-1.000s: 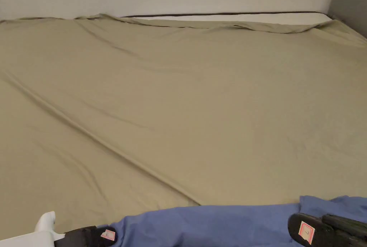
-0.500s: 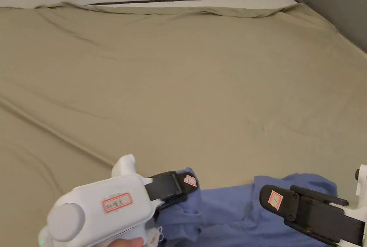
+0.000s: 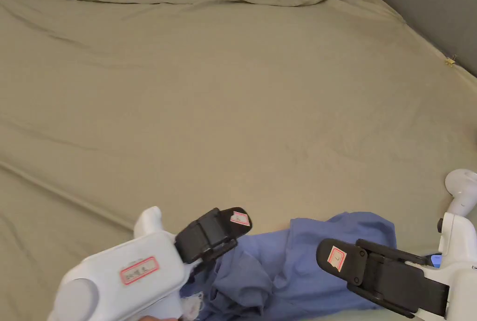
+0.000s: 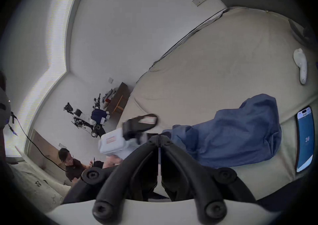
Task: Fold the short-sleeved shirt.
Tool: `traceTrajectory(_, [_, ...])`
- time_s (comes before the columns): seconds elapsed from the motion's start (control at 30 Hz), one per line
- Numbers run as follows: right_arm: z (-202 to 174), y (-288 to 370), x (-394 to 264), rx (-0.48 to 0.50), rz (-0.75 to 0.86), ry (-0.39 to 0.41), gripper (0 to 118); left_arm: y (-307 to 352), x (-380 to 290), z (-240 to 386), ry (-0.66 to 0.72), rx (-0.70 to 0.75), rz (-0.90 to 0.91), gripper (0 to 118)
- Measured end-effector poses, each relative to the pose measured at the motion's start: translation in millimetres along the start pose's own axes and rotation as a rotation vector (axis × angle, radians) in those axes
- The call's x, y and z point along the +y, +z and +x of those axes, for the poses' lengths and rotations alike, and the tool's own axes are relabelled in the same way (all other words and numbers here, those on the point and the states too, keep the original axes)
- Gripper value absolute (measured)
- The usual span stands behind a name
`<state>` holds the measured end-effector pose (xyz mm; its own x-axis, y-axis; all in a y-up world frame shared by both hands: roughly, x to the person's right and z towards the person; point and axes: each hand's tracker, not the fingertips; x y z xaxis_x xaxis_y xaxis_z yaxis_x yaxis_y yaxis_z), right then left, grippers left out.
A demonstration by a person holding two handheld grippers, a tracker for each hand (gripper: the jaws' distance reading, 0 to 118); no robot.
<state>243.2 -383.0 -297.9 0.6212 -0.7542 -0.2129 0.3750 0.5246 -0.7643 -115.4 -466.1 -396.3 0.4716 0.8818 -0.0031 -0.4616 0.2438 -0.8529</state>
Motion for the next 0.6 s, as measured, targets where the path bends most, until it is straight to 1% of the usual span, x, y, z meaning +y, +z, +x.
traceTrajectory(0.07, [0.4, -3.0, -1.2, 0.006, -0.002, -0.004, 4, 26.5, 8.4, -2.6, -0.07, 0.08, -0.048, 118])
traceTrajectory(0.1, [-0.2, -4.3, -2.4, 0.011, -0.002, -0.004, 4, 36.1, 12.6, -1.5, -0.118, 0.158, -0.054, 111])
traceTrajectory(0.13, [-0.4, -5.6, -3.4, 0.02, -0.004, -0.005, 4, 43.0, 14.4, -3.0, -0.203, 0.285, -0.055, 92])
traceTrajectory(0.2, [-1.6, -7.6, -4.5, 0.031, -0.012, -0.008, 4, 37.7, 8.4, -1.7, -0.313, 0.39, -0.077, 16])
traceTrajectory(0.23, [-2.9, -8.2, -5.0, 0.033, -0.014, -0.007, 4, 27.6, 2.2, -1.9, -0.342, 0.423, -0.093, 16])
traceTrajectory(0.27, [-4.5, -7.8, -5.4, 0.033, -0.015, -0.004, 4, 16.9, -3.6, -3.7, -0.335, 0.405, -0.127, 16])
traceTrajectory(0.3, [-6.6, -6.4, -5.6, 0.032, -0.015, 0.001, 4, 1.4, -11.5, -5.9, -0.315, 0.335, -0.209, 16])
traceTrajectory(0.33, [-9.1, -4.3, -5.7, 0.031, -0.012, 0.006, 4, -14.7, -20.1, -7.5, -0.295, 0.305, -0.283, 16])
traceTrajectory(0.37, [-10.4, -2.0, -5.8, 0.033, -0.009, 0.009, 4, -27.3, -29.7, -6.0, -0.299, 0.304, -0.309, 16])
traceTrajectory(0.47, [-13.9, 5.6, -6.1, 0.042, -0.013, 0.022, 4, -72.4, -54.9, 14.7, -0.407, 0.209, -0.339, 16])
traceTrajectory(0.5, [-15.0, 6.9, -6.7, 0.038, -0.017, 0.027, 4, -86.6, -65.5, 22.2, -0.41, 0.18, -0.335, 16])
traceTrajectory(0.57, [-17.4, 7.9, -8.4, 0.026, -0.022, 0.031, 4, -112.3, -71.6, 23.4, -0.326, 0.223, -0.354, 16])
traceTrajectory(0.6, [-18.8, 8.1, -9.0, 0.021, -0.022, 0.031, 4, -122.2, -71.8, 23.3, -0.27, 0.215, -0.366, 16])
